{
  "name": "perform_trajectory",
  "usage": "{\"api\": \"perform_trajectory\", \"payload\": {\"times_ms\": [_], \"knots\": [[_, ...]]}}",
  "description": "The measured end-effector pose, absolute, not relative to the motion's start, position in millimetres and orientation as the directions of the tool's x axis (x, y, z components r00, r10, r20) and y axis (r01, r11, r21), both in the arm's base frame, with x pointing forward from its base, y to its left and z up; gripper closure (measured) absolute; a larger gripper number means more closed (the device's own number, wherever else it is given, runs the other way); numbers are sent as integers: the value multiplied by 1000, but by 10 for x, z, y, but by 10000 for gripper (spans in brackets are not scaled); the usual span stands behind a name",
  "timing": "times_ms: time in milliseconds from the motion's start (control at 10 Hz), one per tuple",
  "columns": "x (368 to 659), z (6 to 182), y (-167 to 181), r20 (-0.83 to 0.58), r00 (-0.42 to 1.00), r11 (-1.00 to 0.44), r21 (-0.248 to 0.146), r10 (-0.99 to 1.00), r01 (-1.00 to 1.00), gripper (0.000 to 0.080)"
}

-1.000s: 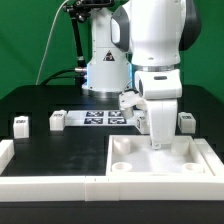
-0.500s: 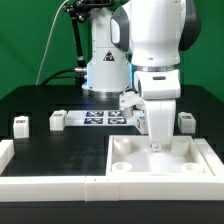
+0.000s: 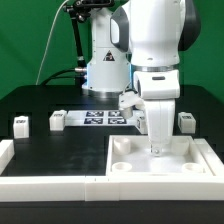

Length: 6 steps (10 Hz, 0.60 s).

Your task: Assemble one leg

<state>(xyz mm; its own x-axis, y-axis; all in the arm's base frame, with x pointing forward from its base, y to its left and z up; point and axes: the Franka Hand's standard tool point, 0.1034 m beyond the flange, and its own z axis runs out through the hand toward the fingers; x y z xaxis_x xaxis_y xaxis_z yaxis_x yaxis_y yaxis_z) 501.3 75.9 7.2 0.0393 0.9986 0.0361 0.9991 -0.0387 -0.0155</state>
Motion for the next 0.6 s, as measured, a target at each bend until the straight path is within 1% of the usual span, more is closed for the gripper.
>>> {"api": "perform_trajectory", "payload": {"times_ms": [300, 400, 500, 600], "knots": [[5013, 72, 754, 36, 40, -40, -16, 999, 999, 151], [4997, 93, 771, 36, 70, -69, -16, 997, 997, 151], [4943, 191, 815, 33, 103, -103, -11, 994, 995, 151], [4891, 334, 857, 24, 125, -125, -10, 992, 992, 151]]}}
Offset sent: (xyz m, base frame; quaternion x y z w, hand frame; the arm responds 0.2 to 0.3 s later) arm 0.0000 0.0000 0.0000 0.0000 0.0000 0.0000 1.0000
